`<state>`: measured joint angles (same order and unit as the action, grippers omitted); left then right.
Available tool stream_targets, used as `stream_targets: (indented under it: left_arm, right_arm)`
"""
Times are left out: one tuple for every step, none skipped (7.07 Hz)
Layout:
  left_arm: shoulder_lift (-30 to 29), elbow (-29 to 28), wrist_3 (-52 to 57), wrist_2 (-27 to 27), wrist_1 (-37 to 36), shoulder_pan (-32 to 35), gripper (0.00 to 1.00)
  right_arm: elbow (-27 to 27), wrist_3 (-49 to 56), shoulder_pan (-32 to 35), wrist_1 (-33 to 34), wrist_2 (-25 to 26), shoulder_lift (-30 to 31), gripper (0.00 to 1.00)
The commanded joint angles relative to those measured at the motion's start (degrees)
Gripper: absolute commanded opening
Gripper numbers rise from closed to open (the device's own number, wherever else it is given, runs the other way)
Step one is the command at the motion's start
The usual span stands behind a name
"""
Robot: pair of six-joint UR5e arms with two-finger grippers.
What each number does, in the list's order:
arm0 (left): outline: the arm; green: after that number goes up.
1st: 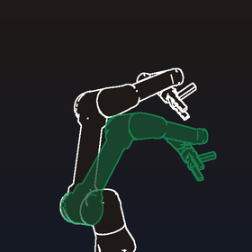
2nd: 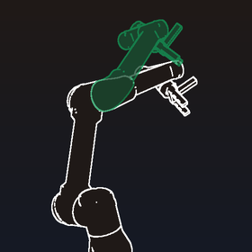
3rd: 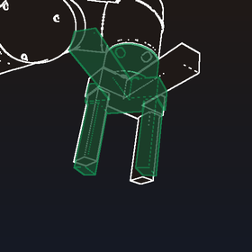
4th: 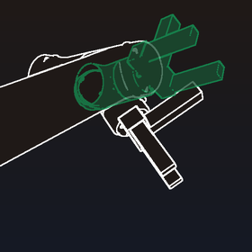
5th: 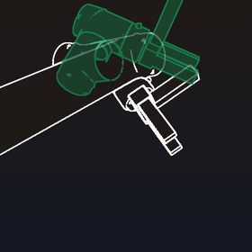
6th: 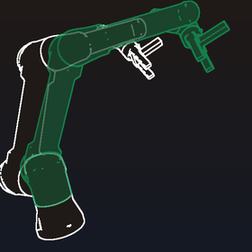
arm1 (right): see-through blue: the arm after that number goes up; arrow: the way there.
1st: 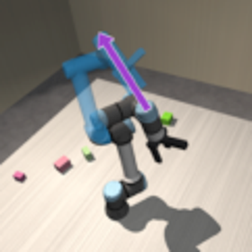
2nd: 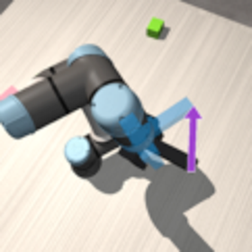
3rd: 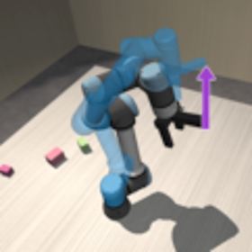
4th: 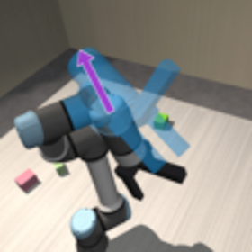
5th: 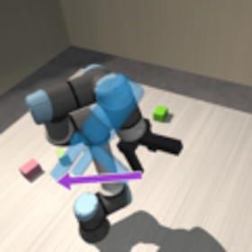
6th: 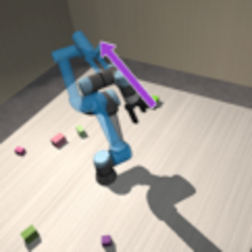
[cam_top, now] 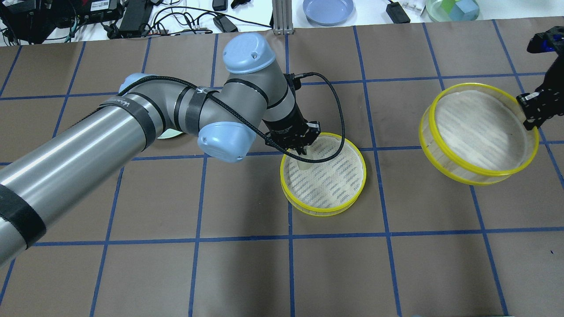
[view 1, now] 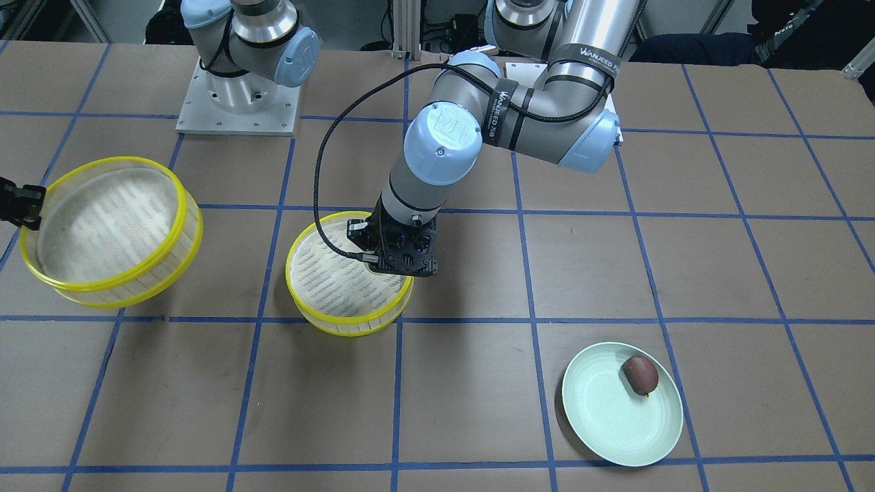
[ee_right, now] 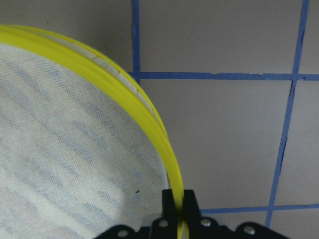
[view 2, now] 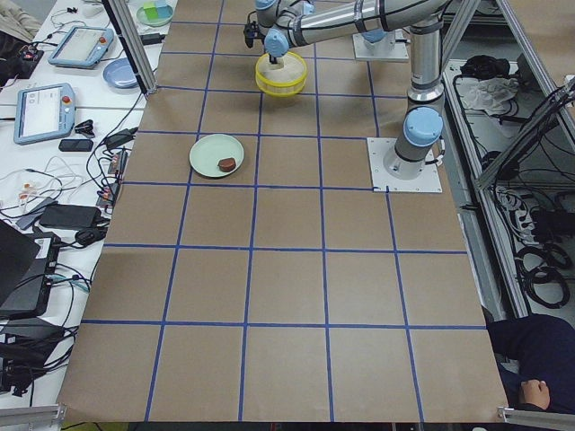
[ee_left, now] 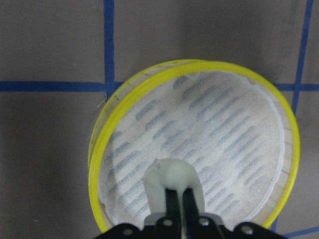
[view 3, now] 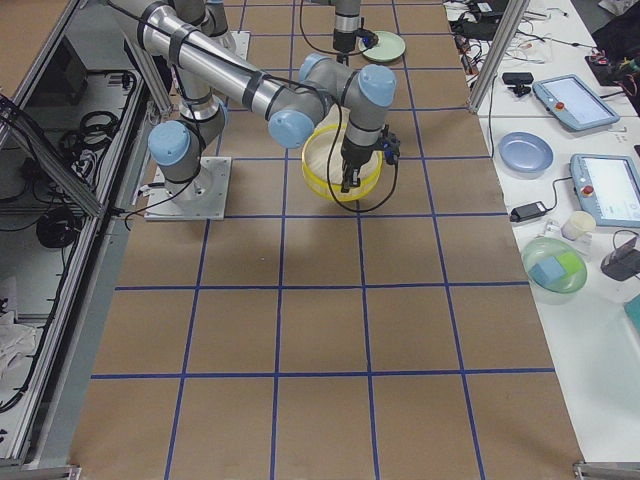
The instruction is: Stack buns with steamer
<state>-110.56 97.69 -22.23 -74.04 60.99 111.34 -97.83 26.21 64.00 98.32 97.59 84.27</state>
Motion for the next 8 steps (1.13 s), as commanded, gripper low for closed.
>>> stream_targets:
  left_arm:
    - [-0.8,2.4,3.9,-2.2,0.0,0.8,0.00]
    - [-1.4,2.4,4.0,-2.1,0.0,0.8,0.00]
    - [-1.8,2.4,2.8,-1.7,0.0,0.8,0.30]
    - [-1.7,2.2,2.7,-1.7,-0.2,0.8,0.98]
    - [-1.5,1.6,2.8,-1.9,-0.2,0.7,1.00]
    - [-1.5,1.6,2.3,-1.8,-0.2,0.7,1.00]
    - [-1.4,1.5,2.3,-1.8,-0.2,0.6,1.00]
    - [-1.5,1.5,2.2,-1.8,-0.2,0.6,1.00]
  right_arm:
    - [-2.8,-6.5,5.0,-1.5,-1.1,2.1,0.00]
    - [-3.1,-9.8,6.9,-1.4,-1.0,2.1,0.00]
    - [-3.1,-11.5,8.8,-1.0,-1.1,2.0,0.00]
    - [-3.5,-14.1,10.3,-0.1,-1.1,1.6,0.00]
    - [-4.1,-15.7,12.4,1.4,-0.2,1.2,0.00]
    - [-5.3,-16.9,15.2,3.8,-0.2,1.1,0.00]
    - [-5.7,-18.9,16.3,4.0,-0.5,1.1,0.00]
    - [-5.7,-19.1,17.1,4.1,-0.6,1.1,0.00]
